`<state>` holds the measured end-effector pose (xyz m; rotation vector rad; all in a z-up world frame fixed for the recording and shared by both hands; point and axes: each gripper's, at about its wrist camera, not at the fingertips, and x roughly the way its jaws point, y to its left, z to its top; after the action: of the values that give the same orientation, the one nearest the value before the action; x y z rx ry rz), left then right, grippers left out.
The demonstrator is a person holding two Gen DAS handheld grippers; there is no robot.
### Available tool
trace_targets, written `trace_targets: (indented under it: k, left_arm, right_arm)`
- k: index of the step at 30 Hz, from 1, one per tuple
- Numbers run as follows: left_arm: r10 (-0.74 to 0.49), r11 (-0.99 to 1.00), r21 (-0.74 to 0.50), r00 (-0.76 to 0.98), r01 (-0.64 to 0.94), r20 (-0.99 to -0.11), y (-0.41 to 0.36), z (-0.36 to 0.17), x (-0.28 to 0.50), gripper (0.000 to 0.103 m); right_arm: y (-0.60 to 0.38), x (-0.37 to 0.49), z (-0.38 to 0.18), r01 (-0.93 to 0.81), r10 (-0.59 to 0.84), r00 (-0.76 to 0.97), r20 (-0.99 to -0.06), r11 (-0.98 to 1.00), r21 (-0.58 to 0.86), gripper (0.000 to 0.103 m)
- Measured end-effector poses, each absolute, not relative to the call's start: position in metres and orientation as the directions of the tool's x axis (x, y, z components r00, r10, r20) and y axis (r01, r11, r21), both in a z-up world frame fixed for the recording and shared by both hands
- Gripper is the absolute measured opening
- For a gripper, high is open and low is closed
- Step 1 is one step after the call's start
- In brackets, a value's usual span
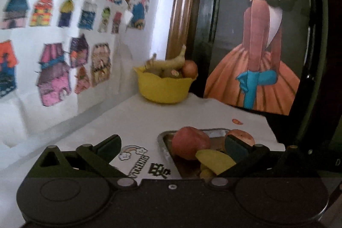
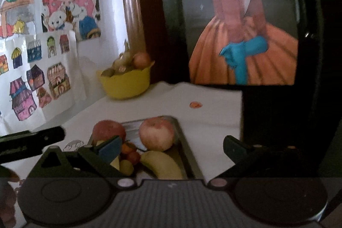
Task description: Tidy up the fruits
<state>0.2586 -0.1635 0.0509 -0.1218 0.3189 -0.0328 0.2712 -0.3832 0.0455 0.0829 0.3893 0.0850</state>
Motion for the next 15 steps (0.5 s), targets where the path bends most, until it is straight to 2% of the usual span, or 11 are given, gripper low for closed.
trace_targets:
  k: [4, 8, 15]
  left_arm:
    - [-0.037, 0.990, -0.142, 0.961, -0.003, -0.274, -0.148, 0.058, 0.216, 0.102]
    - [-0.044, 0.988, -0.155, 0.958, 0.000, -0.283, -0.135, 0.068, 0.176, 0.102]
    - [-0.049, 0.984, -0.180, 0.973, 0.007, -0.225, -0.108, 0.077, 0.109, 0.102]
  right_arm:
    - [-0.376, 0.235, 0.054, -0.050, 0.066, 0.953, -0.295, 0.997, 0.062, 0.103]
    - [-0.363, 0.190, 0.067, -0.036, 0.055, 0.956, -0.288, 0.997, 0.071, 0.103]
    - [-0.334, 0.115, 0.087, -0.038, 0.045, 0.971, -0.234, 0.999, 0.038, 0.103]
